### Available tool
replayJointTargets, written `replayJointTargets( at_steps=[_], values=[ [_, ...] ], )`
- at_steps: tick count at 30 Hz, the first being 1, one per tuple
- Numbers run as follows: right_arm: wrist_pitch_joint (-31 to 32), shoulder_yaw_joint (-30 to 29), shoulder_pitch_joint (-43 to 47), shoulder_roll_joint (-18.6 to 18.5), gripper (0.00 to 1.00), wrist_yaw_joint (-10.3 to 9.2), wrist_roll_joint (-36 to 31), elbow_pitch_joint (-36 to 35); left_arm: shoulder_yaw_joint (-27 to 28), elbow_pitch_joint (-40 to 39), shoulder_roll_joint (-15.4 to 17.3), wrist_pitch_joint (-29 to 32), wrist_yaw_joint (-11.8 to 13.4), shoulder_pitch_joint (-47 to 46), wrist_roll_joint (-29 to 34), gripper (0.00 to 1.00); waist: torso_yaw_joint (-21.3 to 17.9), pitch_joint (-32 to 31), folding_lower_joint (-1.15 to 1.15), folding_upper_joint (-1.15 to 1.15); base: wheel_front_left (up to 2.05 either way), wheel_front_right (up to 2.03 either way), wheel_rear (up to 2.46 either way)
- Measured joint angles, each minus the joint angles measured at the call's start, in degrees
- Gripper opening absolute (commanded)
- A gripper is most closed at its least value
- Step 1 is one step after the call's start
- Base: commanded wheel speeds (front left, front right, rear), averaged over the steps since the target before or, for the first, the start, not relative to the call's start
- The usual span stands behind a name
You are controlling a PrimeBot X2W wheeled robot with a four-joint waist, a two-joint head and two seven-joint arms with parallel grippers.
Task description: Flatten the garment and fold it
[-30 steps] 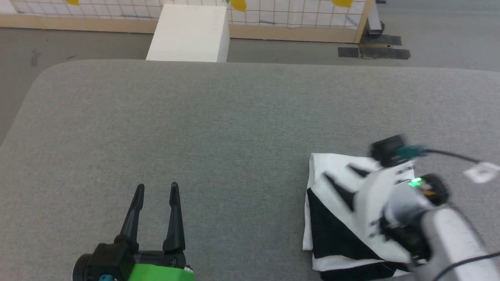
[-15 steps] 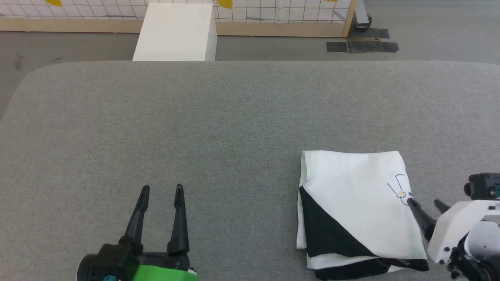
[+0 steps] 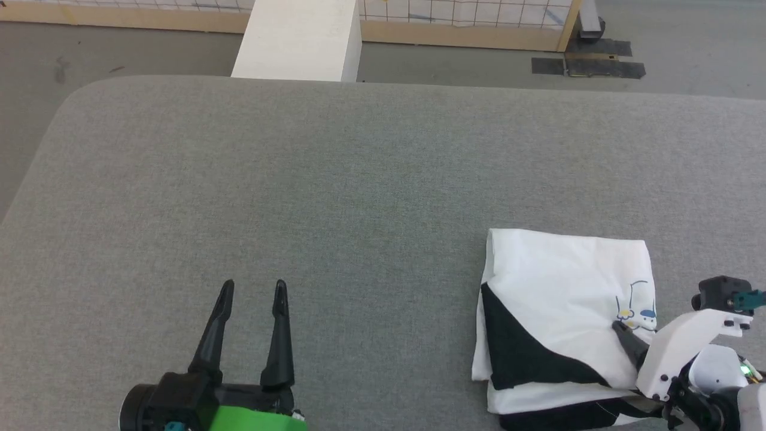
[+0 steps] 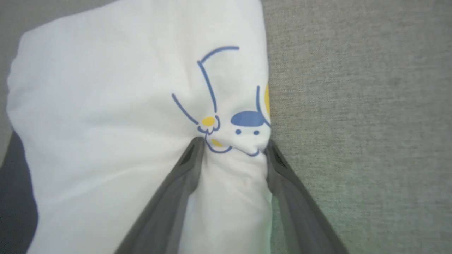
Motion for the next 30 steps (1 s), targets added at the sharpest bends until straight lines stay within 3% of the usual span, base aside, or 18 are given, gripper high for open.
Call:
replayJointTargets(
  at_steps=[6,11,23,30],
  values=[
    [-2.52,1.54,-0.99,-0.59,0.0,0.01,-0.7,1.12,-0.46,-0.42,0.0,0.0,0.09,0.0,0.03,1.0,-0.59,-0.14,0.0,0.0,0.0,0.0,0.0],
    [-3.7,5.04,-2.02,-3.68,0.0,0.02,-0.83,0.19,-0.73,-0.96,0.04,0.0,0.18,-0.02,0.41,1.0,-2.67,-0.51,0.0,0.0,0.0,0.0,0.0],
    [-1.53,9.62,-9.01,-18.29,0.0,0.02,0.81,-3.35,-1.67,-1.47,0.26,0.43,0.57,-2.4,1.0,1.0,-10.05,0.3,0.0,0.0,0.0,0.0,0.0],
    [-0.87,12.23,-13.29,-26.03,0.0,0.02,2.27,-4.3,-2.98,-2.03,0.47,1.59,0.52,-6.18,2.13,1.0,-13.19,4.12,0.0,0.0,0.0,0.0,0.0]
  ],
)
